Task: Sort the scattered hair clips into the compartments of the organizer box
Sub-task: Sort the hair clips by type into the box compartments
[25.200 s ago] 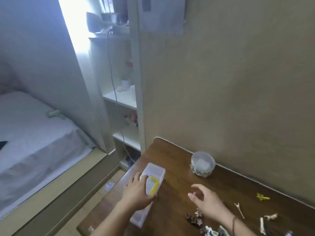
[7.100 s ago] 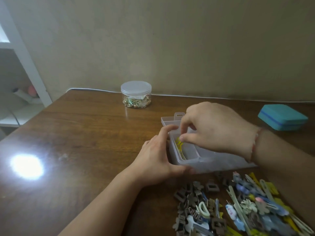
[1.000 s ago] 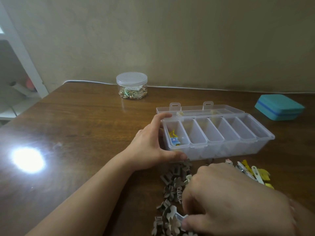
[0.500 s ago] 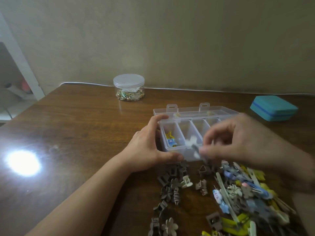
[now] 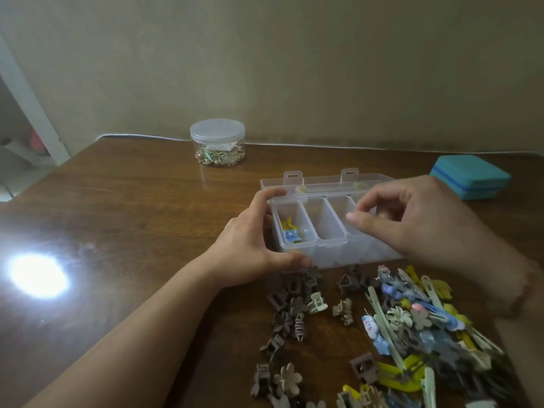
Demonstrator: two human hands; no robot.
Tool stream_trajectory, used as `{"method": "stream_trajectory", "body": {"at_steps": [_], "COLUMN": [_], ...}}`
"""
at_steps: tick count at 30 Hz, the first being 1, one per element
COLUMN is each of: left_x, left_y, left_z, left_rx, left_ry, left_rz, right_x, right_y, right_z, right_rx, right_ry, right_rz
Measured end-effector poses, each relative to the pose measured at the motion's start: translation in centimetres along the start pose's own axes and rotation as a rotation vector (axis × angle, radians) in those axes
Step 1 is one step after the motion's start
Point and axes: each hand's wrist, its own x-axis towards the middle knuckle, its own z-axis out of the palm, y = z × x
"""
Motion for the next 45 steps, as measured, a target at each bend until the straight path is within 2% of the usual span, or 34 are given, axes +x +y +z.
{"method": "stream_trajectory", "body": {"at_steps": [4,5,7,9,15,25,28,37,40,42,43,45], "left_x": [0.0,0.0,0.1,0.1,0.2,0.2,0.1,0.1,0.0,0.0,0.0,0.0], "left_y": [0.0,-0.1,-0.1,-0.2,-0.4,-0.2,-0.3,-0.3,-0.1,0.0,0.0,0.0], "left_z": [0.0,0.1,0.1,0.1,0.0,0.1,0.0,-0.1,-0.1,0.0,0.0,0.0], "left_rx": [-0.013,-0.014,-0.02,-0.027,-0.038,-0.024,-0.031,-0.038,-0.029,-0.023,-0.022,-0.018], "left_ry": [0.002,0.004,0.005,0.001,0.004,0.017,0.015,0.002,0.011,0.008,0.007,0.009], "left_rz": [0.006,0.005,0.006,0.013,0.032,0.029,0.027,0.033,0.027,0.024,0.025,0.029], "right_x": [-1.4,-1.8,-2.2,-2.4,-2.6,-2.0,-1.7,-1.9,-1.7,-1.4,-1.2,-0.5], "right_y": [-1.3,-1.6,-2.1,-2.4,-2.6,-2.5,-2.3,-2.1,-1.6,-1.3,-1.2,-0.7], "right_z": [-1.1,-1.0,-0.6,-0.3,0.2,0.6,0.6,1.4,0.8,-0.5,-1.1,-1.3], "right_rx": [-0.238,-0.317,-0.472,-0.588,-0.678,-0.554,-0.502,-0.629,-0.522,-0.302,-0.165,0.05], "right_ry": [-0.648,-0.756,-0.827,-0.814,-0.783,-0.83,-0.797,-0.759,-0.817,-0.818,-0.754,-0.492], "right_rz": [0.06,0.072,0.078,0.066,0.046,0.061,0.066,0.093,0.097,0.129,0.129,0.125]}}
